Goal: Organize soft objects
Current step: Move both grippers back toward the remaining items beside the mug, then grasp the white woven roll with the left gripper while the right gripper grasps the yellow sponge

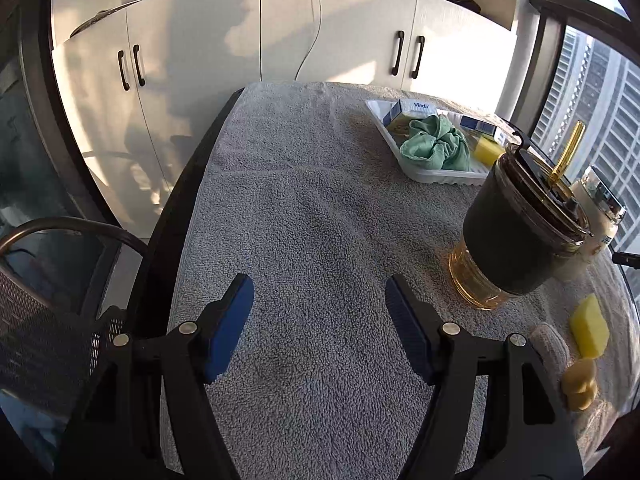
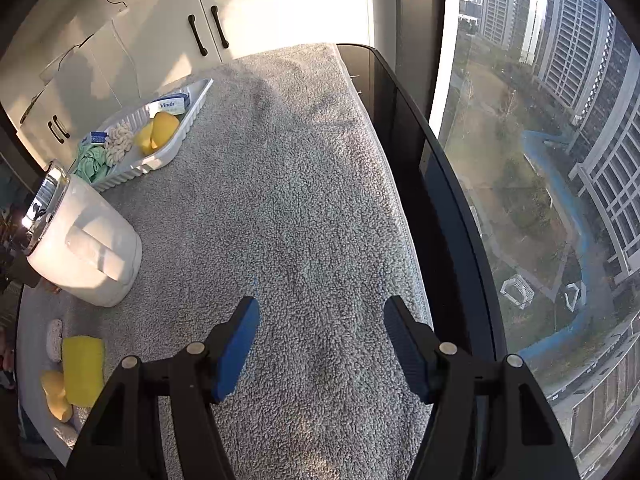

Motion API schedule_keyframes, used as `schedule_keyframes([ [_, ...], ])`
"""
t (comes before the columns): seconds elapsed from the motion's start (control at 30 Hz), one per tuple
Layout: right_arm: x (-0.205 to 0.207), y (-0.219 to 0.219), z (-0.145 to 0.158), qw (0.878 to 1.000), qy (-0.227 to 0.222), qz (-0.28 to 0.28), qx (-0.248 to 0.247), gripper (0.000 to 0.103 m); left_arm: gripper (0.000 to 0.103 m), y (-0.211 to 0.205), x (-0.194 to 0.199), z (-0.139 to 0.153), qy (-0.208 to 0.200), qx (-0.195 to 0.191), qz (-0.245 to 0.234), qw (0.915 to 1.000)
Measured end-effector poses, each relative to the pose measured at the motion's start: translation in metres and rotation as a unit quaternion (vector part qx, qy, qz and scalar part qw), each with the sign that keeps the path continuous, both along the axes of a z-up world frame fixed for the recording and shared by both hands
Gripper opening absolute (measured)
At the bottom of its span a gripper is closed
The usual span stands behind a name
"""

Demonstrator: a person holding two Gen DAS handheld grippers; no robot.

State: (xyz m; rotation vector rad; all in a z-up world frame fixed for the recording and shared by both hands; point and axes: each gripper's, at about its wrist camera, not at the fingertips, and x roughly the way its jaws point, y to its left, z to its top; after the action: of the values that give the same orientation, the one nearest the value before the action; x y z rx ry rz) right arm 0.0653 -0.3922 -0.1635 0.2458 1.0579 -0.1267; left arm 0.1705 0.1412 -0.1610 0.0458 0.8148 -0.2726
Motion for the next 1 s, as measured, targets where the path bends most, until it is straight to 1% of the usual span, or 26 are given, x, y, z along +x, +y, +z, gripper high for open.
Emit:
schedule_keyframes([
  [0.17, -0.022, 0.008, -0.005, 1.000, 0.004, 0.001, 0.010, 0.068, 0.067, -0.012, -0.031, -0.004, 0.005, -0.005, -0.020, 0.9998],
  [0.23, -0.030, 0.016, -0.005, 1.000, 0.002, 0.004, 0.010, 0.068, 0.067, -0.017, -0.041, -0.005, 0.013, -0.017, -0.033, 0.9992],
  [0.33, -0.044, 0.032, -0.003, 1.000, -0.003, 0.013, 0.012, 0.068, 0.067, -0.029, -0.056, -0.005, 0.014, -0.017, -0.045, 0.9987],
  [0.4, -0.052, 0.045, -0.001, 1.000, -0.006, 0.025, 0.012, 0.068, 0.067, -0.037, -0.063, -0.006, 0.020, -0.026, -0.055, 0.9980],
  [0.67, -0.079, 0.109, 0.003, 0.996, -0.018, 0.083, -0.008, 0.068, 0.067, -0.069, -0.084, -0.011, 0.047, -0.049, -0.077, 0.9948],
  [0.87, -0.088, 0.152, 0.006, 0.992, -0.031, 0.124, 0.006, 0.068, 0.067, -0.098, -0.093, -0.012, 0.067, -0.063, -0.087, 0.9920],
  [1.0, -0.086, 0.171, 0.008, 0.990, -0.039, 0.138, 0.015, 0.068, 0.067, -0.112, -0.088, -0.013, 0.083, -0.088, -0.084, 0.9891],
])
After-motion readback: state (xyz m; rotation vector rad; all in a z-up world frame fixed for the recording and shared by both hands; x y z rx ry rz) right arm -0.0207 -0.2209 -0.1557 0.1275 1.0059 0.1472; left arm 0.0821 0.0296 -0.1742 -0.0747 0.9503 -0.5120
